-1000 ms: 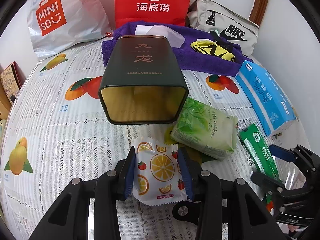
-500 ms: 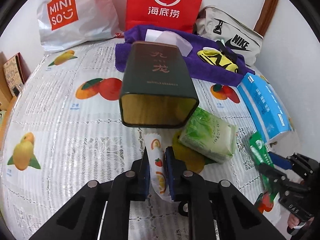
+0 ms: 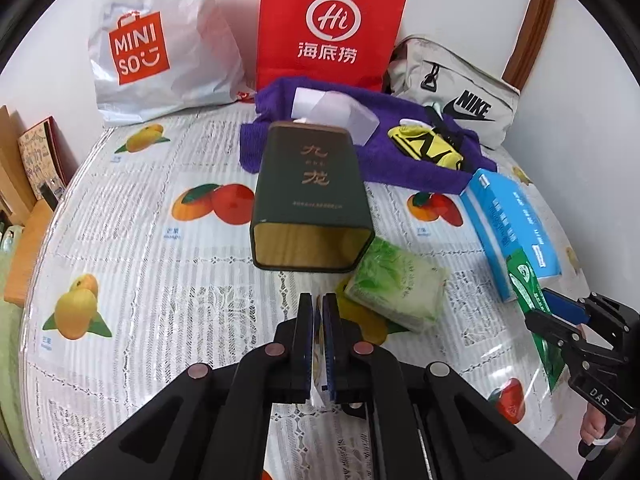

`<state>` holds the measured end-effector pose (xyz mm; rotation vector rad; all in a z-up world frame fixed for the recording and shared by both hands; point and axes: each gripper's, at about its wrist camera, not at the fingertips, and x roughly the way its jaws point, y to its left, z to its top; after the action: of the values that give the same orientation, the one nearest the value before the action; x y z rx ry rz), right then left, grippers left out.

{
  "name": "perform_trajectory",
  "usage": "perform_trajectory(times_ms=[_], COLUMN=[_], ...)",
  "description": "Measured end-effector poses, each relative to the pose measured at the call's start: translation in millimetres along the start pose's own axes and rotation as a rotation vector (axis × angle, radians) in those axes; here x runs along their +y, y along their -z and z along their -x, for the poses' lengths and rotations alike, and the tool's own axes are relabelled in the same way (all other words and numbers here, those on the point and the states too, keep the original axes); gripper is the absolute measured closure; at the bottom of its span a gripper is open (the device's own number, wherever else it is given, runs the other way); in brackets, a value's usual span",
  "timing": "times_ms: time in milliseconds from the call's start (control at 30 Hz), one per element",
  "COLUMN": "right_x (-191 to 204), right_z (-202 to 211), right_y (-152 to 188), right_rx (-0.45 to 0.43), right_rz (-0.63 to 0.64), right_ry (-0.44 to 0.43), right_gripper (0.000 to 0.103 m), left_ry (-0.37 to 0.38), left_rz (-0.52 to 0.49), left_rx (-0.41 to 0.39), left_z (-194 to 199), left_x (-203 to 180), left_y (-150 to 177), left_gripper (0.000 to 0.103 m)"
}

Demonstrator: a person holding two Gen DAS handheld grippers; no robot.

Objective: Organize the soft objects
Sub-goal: 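Carry lemon packet with left gripper while right gripper carries green packet toward the towel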

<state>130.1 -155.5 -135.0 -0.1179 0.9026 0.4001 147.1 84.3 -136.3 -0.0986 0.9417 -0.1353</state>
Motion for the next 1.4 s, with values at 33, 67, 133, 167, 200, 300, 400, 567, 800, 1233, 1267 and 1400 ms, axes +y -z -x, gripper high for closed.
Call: perform_trajectory(times_ms=[33, 67, 133, 167, 200, 300, 400, 567, 800, 1233, 1267, 1400], right_x=[-0.7, -1.4, -2.1, -1.6, -1.1, -0.6, -0.9, -1.8, -8.1, -38.5, -40.8, -52.6], right_z=[-0.2, -0.4, -0.9, -0.7, -0.7, -3.1, -5.1, 0.1, 3.1, -5.4, -5.8, -8.0], right_y=[-0.7, -1.1, -1.8, -1.7, -2.1, -1.0, -0.4, -7.3, -25.6, -78.5, -82.8, -104.5], right_rx=[0.003, 0.004, 0.008, 0.008, 0.007, 0.016, 0.022, 0.005, -0.022, -0.064, -0.067, -0.089], right_rz=[0.000, -0.001, -0.001, 0.000, 0.001, 0.001, -0.002, 0.002, 0.013, -0.004, -0.005, -0.008], right_ry=[-0.002, -0.004, -0.008, -0.010, -0.011, -0.017, -0.022, -0.023, -0.015, -0.009, -0.007, 0.008], right_gripper=[0.074, 0.074, 0.074, 0.074, 0.074, 0.074, 0.074, 0.074, 0.074, 0.074, 0.074, 0.074], left_ry=[0.003, 0.006, 0.000, 0.005, 0.010, 0.020, 0.019, 0.011, 0.023, 0.027, 0.028, 0.035], left_rz=[-0.002, -0.009, -0.008, -0.003, 0.000, 0.001, -0.005, 0.001, 0.010, -0.021, -0.025, -0.031], left_rx=[0.003, 0.011, 0.030, 0.044, 0.048, 0.067, 0.063, 0.028, -0.027, -0.091, -0.094, -0.106], left_z=[0.0, -1.4, -6.5, -10.0, -12.1, -16.8, -16.2, -3.9, 18.7, 26.4, 25.6, 21.9], left_x=[-0.6, -1.3, -1.8, -1.7, -1.9, -4.4, -6.2, -3.9, -5.6, -21.6, -22.6, -26.2], left_y=[-0.5, -0.2, 1.3, 2.6, 3.6, 6.8, 6.3, -1.2, -22.1, -78.3, -82.3, -102.3], left_gripper=[0.097, 0.098, 0.098, 0.098, 0.098, 0.098, 0.098, 0.100, 0.100, 0.100, 0.100, 0.100])
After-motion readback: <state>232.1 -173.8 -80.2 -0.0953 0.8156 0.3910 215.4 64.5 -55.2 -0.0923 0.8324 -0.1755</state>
